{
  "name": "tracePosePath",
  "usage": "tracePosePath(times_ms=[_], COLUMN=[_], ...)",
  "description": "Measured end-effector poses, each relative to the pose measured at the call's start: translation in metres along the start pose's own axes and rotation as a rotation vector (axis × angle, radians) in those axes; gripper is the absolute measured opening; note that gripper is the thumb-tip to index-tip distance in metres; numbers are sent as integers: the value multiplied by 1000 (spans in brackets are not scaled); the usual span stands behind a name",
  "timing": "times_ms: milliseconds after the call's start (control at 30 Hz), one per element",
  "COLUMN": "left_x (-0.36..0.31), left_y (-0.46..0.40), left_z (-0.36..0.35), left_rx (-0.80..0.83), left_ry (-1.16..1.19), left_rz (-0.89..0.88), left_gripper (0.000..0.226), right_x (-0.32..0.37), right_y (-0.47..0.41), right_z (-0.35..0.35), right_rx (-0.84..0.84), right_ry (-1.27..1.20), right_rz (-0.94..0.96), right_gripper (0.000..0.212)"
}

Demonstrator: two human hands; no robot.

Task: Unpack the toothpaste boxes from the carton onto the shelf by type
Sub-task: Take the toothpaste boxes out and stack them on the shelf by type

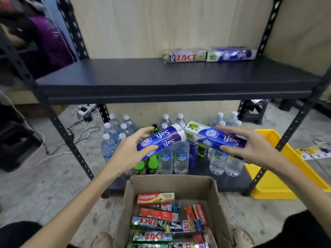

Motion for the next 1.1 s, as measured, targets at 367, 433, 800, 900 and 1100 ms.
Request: tracePosePath(times_ms=[367,433,800,900,1100], left_x=[-108,-117,-78,-65,-50], left_y=[-89,-110,-246,-280,-326], left_z=[112,120,75,61,33], left_rx=[14,21,127,129,1], left_ry=[-39,-32,-398,-444,-519], left_rz=[-247,-272,-275,-262,-319], left_gripper=[43,42,39,40,39], right_x=[73,74,-11,-36,-36], right_y=[-45,-62,-193,-225,-258], right_z=[144,160,180,184,170], right_rx=[91,89,119,79,-34], right_ry=[-157,-162,128,245,166], right_rz=[49,55,-47,-128,-22], right_gripper=[66,63,58,60,59])
Point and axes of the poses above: each hand's wrist, its own y-axis away from the middle knuckle, its own z-axis out of the back of the hand, x = y × z, the point moved 6 cm from there along -y, towards the middle knuckle, and after that the axes turned 12 degrees about -z, right-handed, at the moved point
